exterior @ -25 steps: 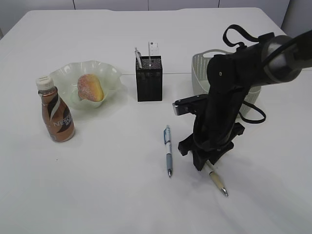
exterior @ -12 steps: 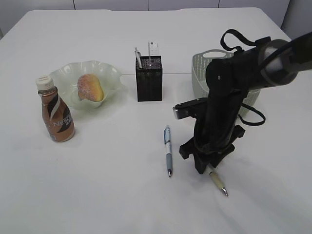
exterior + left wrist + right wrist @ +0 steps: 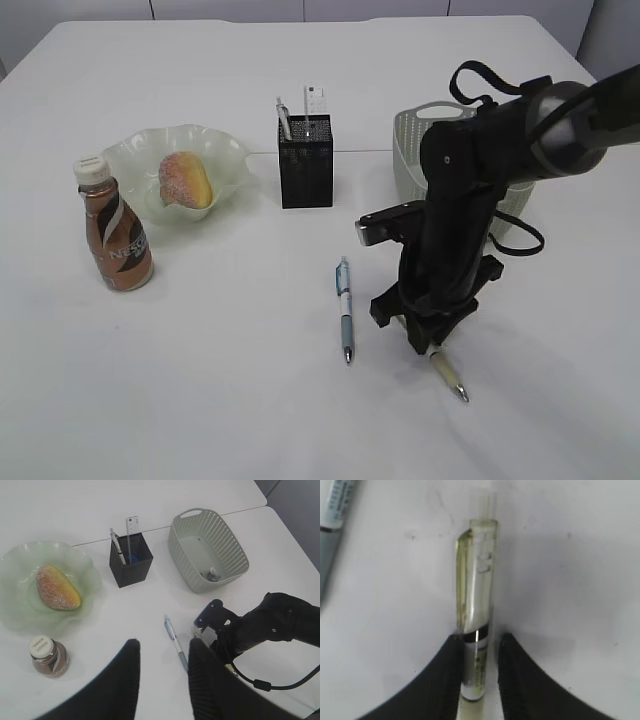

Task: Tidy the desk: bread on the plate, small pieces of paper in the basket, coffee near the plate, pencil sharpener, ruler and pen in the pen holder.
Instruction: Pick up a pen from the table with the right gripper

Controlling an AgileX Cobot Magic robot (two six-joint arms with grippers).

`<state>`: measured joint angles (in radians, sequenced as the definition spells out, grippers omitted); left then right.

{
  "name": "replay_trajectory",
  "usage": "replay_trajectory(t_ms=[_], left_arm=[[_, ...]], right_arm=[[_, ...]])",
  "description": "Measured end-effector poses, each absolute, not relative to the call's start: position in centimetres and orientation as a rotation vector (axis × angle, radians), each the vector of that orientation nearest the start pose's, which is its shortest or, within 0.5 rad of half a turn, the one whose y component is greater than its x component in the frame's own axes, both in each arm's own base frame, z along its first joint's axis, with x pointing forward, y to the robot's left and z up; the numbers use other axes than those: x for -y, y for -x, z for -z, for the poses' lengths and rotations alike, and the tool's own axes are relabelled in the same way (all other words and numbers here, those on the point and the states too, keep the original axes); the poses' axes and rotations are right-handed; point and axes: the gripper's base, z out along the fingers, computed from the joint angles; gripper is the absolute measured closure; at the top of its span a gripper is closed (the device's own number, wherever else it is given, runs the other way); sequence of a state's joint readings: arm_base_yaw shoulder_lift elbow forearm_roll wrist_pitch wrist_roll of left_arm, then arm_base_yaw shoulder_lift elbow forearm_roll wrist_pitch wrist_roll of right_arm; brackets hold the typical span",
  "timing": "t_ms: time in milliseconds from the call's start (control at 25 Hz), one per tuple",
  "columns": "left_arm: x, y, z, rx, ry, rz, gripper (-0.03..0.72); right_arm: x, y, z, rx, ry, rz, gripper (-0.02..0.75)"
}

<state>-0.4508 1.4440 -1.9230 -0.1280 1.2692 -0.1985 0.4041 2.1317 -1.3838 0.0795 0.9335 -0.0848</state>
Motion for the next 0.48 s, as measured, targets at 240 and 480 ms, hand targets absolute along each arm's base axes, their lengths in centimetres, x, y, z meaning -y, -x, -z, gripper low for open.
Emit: replay_trajectory(t_ms=[240, 480], left_arm=[[12.82, -23.95, -50.28, -2.294, -0.313, 0.496, 0.449], [12.82, -23.95, -50.28, -2.294, -0.313, 0.496, 0.449]], right_arm=[[-15.96, -35.83, -11.43, -3.098, 0.694, -0.093, 0.629], [-16.01, -35.95, -11.5, -3.104, 0.693, -0.093, 0.639]])
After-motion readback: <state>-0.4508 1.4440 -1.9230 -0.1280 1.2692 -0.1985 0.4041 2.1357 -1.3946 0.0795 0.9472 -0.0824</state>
